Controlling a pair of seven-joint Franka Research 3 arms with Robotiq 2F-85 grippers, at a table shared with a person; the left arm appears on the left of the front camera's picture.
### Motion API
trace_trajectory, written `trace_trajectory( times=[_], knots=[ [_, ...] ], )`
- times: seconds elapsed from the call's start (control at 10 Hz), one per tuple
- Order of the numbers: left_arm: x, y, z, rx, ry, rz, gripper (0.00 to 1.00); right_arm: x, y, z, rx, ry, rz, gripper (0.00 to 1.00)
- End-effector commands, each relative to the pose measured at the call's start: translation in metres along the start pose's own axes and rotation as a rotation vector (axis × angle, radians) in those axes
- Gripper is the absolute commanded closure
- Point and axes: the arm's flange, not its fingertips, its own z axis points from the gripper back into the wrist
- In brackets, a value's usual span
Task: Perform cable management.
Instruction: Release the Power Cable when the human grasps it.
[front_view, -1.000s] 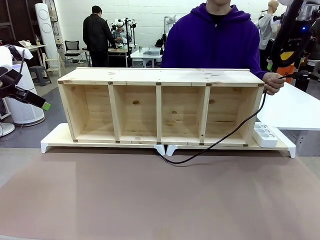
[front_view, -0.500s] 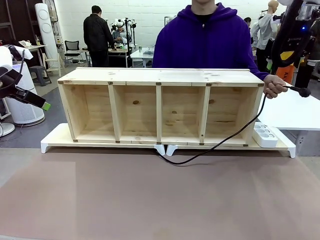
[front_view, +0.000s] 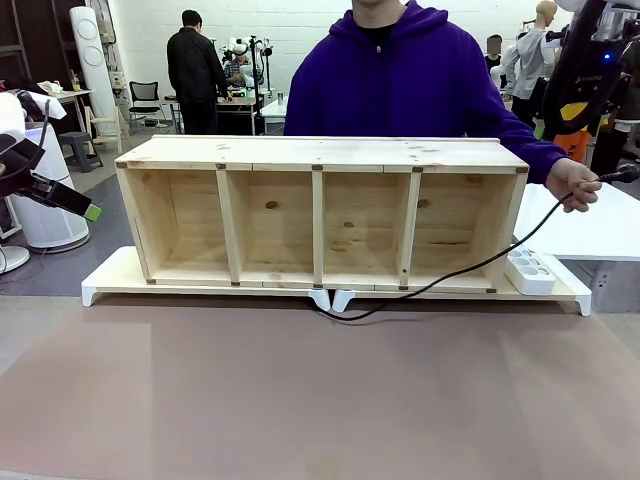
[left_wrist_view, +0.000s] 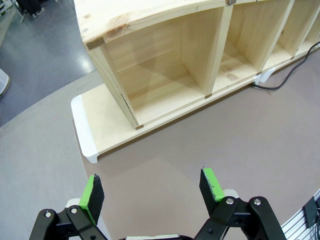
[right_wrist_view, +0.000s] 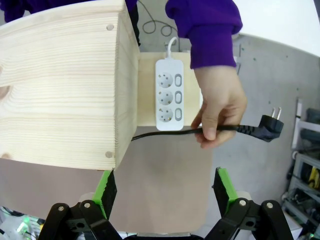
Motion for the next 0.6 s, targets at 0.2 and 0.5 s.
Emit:
trace_trajectory(
  times=[0.2, 0.5],
  knots=[
    [-0.0009, 0.0005, -0.0012, -0.002, -0.007, 0.008, 0.00, -0.0009, -0.0003, -0.0007, 0.000, 0.009, -0.003, 0.00],
    [-0.0009, 0.0005, -0.0012, -0.002, -0.007, 0.008, 0.00, -0.0009, -0.0003, -0.0007, 0.000, 0.009, -0.003, 0.00]
  ],
)
